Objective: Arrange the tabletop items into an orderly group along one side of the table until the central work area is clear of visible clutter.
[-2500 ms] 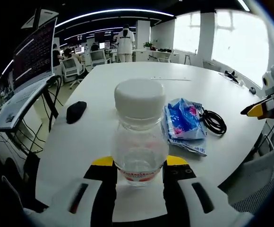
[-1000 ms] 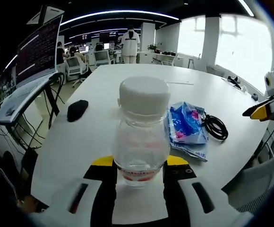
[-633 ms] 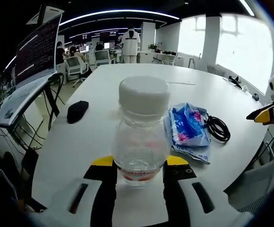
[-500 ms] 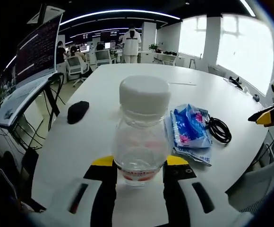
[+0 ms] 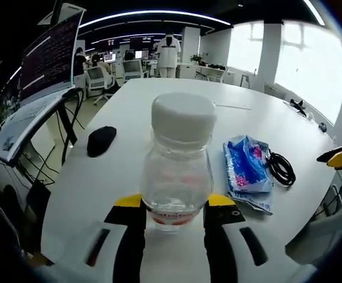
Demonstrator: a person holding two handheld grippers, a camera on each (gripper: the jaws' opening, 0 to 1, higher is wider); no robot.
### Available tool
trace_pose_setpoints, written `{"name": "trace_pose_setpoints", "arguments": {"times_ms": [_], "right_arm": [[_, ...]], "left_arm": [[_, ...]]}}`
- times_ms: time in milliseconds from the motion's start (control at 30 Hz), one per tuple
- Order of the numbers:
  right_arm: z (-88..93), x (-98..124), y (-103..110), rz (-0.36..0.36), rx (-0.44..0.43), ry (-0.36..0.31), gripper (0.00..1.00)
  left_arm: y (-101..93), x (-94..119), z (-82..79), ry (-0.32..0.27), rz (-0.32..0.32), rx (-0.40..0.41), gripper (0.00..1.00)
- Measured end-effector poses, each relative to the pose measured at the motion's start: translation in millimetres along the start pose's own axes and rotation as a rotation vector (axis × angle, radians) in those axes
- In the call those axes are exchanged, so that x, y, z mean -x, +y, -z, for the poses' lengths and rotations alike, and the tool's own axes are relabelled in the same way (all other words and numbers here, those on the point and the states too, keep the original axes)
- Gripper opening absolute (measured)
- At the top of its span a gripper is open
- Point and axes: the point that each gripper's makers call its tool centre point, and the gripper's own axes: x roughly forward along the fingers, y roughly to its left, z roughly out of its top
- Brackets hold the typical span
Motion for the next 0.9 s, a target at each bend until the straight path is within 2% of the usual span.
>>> {"name": "trace_pose_setpoints", "arguments": {"times_ms": [567,900], "right_arm": [[14.0,-8.0,1.0,-0.01,0.0,0.035,0.61],[3.8,-10.7,-1.8,-0.012,0.012,0.033,0.61]], "left_arm": [[28.0,-39.3,-30.9,0.003,-0.025,0.054,0.37],[43.9,-65.9,-52.8,0.002,-0.042,0.076,0.37]]}}
